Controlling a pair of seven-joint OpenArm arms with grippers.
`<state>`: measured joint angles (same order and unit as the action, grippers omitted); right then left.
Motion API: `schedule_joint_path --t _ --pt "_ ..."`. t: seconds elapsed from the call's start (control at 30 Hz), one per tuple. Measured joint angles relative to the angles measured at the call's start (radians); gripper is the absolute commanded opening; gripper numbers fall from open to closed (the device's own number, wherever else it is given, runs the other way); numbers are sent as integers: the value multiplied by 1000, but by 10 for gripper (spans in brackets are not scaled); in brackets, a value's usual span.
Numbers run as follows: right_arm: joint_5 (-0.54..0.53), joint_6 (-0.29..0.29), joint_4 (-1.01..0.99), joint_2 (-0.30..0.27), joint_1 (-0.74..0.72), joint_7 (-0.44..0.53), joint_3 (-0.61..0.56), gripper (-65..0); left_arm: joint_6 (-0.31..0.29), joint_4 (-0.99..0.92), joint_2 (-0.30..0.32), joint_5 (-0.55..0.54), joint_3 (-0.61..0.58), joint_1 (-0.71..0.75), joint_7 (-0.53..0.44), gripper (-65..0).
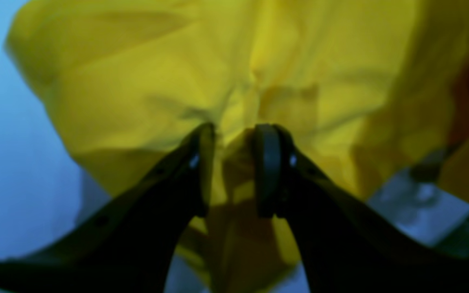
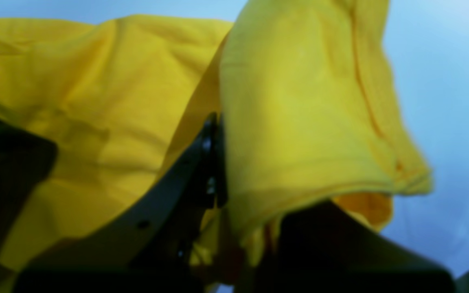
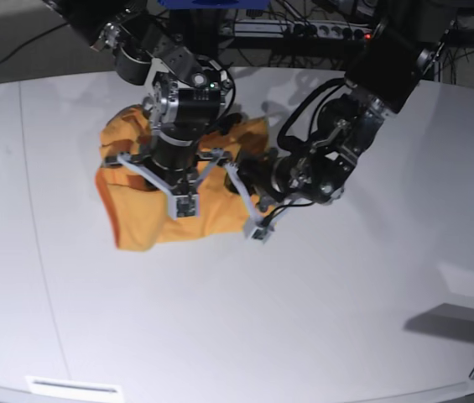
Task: Fold the T-shirt properly
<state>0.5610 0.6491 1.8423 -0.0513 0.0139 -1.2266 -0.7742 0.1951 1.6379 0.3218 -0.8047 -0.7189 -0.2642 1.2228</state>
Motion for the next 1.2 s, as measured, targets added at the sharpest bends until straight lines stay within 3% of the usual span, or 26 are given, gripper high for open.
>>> schedule_joint_path --t 0.13,0.2,0.37,0.47,0.87,1.2 --pt "6 0 0 3 -9 9 0 -647 -4 85 5 0 171 42 85 -472" --pt "15 3 0 0 -8 9 2 -647 -4 103 12 2 233 41 79 -472" --pt "14 3 0 2 -8 2 1 -647 -4 109 88 12 304 41 76 -470" --pt "18 7 0 1 -8 2 -40 -647 -4 109 102 10 345 40 77 -470" --pt "17 41 -68 57 0 -28 -176 -647 -4 107 126 0 372 44 76 -470" --pt "15 43 -225 88 -51 -28 -177 -647 -5 106 142 0 409 104 83 -470"
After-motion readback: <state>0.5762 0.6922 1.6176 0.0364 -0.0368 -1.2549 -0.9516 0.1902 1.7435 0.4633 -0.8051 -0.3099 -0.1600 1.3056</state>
